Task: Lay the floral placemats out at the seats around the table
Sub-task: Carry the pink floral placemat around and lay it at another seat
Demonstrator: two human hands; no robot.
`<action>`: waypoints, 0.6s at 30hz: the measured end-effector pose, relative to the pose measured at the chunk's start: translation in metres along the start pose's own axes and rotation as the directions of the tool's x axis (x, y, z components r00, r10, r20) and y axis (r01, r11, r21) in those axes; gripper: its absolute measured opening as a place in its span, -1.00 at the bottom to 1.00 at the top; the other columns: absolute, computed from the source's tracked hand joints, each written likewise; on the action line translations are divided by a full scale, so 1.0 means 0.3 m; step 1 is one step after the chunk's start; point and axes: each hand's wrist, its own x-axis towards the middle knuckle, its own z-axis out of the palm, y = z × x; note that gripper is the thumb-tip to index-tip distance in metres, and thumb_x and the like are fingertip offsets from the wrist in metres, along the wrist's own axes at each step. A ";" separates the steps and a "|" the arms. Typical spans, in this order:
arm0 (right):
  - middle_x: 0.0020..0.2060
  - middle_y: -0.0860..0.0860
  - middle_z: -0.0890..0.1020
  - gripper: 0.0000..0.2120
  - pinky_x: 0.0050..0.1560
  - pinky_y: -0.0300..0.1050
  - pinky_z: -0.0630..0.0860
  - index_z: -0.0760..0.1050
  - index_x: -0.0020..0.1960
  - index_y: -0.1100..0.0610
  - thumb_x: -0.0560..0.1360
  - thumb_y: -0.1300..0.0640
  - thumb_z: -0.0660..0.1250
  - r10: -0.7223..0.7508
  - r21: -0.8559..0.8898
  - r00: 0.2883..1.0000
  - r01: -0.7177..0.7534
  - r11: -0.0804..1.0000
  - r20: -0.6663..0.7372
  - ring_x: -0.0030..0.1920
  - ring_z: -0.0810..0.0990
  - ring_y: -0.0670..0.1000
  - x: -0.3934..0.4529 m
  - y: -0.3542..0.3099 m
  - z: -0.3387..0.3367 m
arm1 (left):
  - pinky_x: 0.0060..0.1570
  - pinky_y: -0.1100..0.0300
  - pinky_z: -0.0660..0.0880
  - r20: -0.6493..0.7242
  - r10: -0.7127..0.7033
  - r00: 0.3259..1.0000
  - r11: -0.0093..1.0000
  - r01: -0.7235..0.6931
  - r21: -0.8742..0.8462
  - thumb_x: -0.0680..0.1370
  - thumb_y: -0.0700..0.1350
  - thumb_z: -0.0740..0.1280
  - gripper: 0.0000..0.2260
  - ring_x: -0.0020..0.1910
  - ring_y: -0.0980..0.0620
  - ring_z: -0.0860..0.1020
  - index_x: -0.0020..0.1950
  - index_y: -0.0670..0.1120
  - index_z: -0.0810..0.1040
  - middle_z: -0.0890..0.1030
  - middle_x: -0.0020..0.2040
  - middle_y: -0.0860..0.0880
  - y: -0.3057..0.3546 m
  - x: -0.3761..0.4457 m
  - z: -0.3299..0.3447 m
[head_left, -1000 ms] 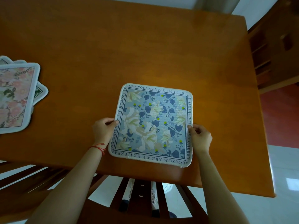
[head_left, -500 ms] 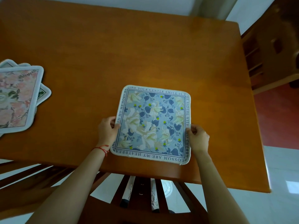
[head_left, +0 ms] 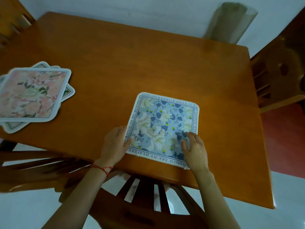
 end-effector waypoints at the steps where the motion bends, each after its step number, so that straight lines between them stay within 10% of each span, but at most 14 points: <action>1: 0.30 0.13 0.44 -0.63 0.26 0.03 0.38 0.36 0.33 0.18 0.56 0.07 0.17 -0.035 0.005 0.999 0.035 0.999 -0.003 0.31 0.37 0.11 -0.002 -0.020 -0.001 | 0.04 0.15 0.37 -0.011 -0.014 1.000 1.000 0.014 0.024 0.52 0.02 0.27 -0.57 0.17 -0.14 0.47 0.29 -0.22 0.40 0.52 0.19 -0.20 0.002 -0.020 -0.020; 18: 0.22 0.15 0.52 -0.57 0.14 0.10 0.46 0.42 0.28 0.21 0.52 -0.01 0.11 -0.487 -0.054 0.864 0.497 0.866 0.131 0.23 0.46 0.16 -0.103 -0.459 0.089 | 0.43 -0.07 0.12 -0.161 -0.263 0.951 0.953 0.282 0.109 0.54 0.21 0.01 -0.44 0.44 -0.11 0.22 0.42 -0.11 0.26 0.33 0.42 -0.14 -0.227 -0.351 -0.253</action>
